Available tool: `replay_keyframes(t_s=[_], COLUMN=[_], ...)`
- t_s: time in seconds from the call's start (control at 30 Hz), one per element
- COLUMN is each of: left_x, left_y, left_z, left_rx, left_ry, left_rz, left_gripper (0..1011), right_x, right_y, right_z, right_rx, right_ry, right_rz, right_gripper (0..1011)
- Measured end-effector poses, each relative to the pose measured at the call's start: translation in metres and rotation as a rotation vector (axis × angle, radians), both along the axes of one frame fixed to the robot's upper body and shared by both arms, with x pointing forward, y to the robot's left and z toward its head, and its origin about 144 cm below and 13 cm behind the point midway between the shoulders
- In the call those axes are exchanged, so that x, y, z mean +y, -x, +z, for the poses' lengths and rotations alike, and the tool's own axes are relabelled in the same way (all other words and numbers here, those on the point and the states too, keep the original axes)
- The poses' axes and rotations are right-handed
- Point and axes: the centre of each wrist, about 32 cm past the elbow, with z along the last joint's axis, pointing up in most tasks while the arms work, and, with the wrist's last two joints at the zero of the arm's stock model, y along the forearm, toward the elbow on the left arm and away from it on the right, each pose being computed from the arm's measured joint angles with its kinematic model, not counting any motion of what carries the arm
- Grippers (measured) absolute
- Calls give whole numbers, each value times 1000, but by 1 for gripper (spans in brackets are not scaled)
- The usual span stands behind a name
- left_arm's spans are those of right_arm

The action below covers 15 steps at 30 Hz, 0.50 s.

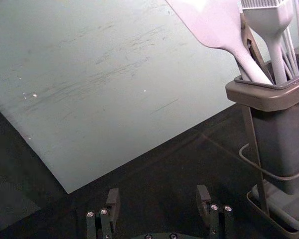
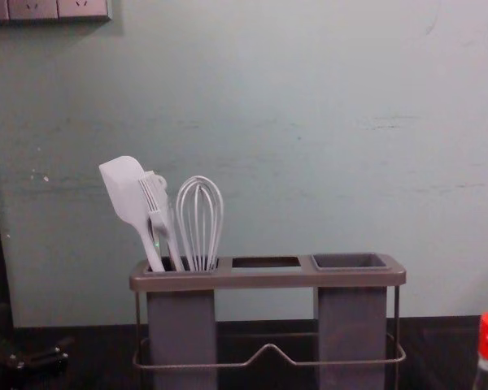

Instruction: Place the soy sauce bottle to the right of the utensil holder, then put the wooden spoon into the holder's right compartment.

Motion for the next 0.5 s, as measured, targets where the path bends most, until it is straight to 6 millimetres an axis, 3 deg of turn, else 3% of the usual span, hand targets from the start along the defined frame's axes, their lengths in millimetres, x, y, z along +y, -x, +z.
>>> replay_keyframes(t_s=[0.2, 0.5], left_x=[0, 0], left_y=[0, 0], left_z=[0, 0], left_rx=[0, 0], left_ry=[0, 0], left_rz=[0, 0], left_gripper=[1005, 1005], right_x=[-2, -13], right_y=[14, 54], right_z=[5, 19], right_rx=[-23, -43], right_ry=[24, 25], right_rz=[6, 54], right_gripper=[1004, 1004])
